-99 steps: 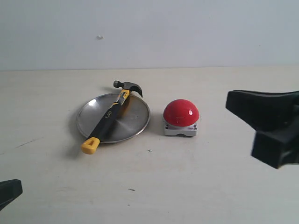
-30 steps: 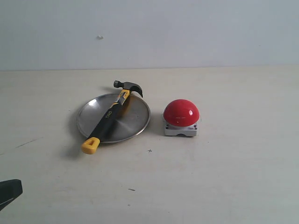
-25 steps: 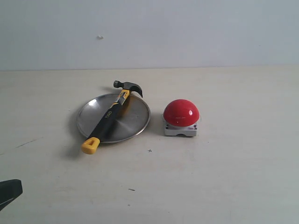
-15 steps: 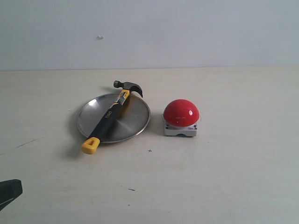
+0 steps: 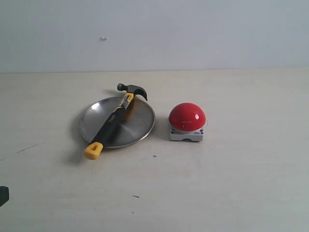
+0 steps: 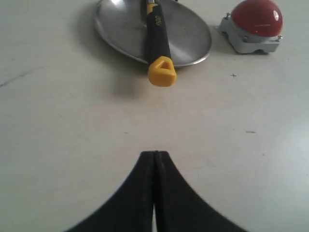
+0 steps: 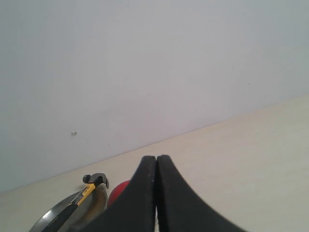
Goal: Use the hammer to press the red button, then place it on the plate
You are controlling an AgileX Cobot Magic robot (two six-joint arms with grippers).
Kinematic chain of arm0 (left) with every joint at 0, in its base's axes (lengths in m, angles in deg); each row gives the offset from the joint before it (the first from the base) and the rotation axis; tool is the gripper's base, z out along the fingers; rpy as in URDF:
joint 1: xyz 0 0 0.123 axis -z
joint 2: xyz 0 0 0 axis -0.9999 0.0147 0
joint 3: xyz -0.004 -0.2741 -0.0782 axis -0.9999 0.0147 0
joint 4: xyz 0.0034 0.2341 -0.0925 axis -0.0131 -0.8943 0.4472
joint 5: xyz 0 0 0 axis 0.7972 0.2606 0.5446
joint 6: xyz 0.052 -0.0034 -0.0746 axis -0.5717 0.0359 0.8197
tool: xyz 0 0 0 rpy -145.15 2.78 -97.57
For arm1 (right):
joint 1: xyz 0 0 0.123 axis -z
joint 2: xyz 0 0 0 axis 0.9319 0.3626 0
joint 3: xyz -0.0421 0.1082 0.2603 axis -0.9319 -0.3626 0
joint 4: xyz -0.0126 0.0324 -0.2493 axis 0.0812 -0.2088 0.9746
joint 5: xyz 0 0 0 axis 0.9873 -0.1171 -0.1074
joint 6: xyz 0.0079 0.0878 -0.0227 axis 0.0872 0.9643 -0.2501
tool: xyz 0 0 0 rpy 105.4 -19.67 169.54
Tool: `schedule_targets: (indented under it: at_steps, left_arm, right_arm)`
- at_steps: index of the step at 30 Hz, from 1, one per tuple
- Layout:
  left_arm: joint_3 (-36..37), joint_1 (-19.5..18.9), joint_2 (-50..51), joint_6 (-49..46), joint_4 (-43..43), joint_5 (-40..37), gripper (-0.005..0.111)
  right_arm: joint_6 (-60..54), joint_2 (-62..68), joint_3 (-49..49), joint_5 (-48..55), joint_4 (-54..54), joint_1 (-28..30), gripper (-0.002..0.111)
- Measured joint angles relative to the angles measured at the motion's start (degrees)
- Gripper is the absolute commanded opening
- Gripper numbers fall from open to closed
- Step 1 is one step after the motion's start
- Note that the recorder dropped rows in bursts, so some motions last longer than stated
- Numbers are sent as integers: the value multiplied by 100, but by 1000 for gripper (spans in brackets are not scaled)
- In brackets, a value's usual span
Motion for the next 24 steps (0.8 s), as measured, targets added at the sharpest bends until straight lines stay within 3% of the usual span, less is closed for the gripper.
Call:
schedule_targets:
  at_steps: [7, 11, 13, 21, 24]
  left_arm:
    - [4, 0, -2801, -14, -71, 284, 0]
    - [4, 0, -3802, -14, -74, 861, 0]
    - [4, 0, -4042, -14, -74, 1191, 0]
    - [-145, 0, -4138, -14, -29, 1323, 0]
    - [-167, 0, -4138, 595, -341, 1393, 0]
  right_arm:
    - [0, 0, 0, 0, 0, 0, 0]
    - [0, 0, 0, 0, 0, 0, 0]
    - [0, 0, 0, 0, 0, 0, 0]
    - [0, 0, 0, 0, 0, 0, 0]
    - [0, 0, 0, 0, 0, 0, 0]
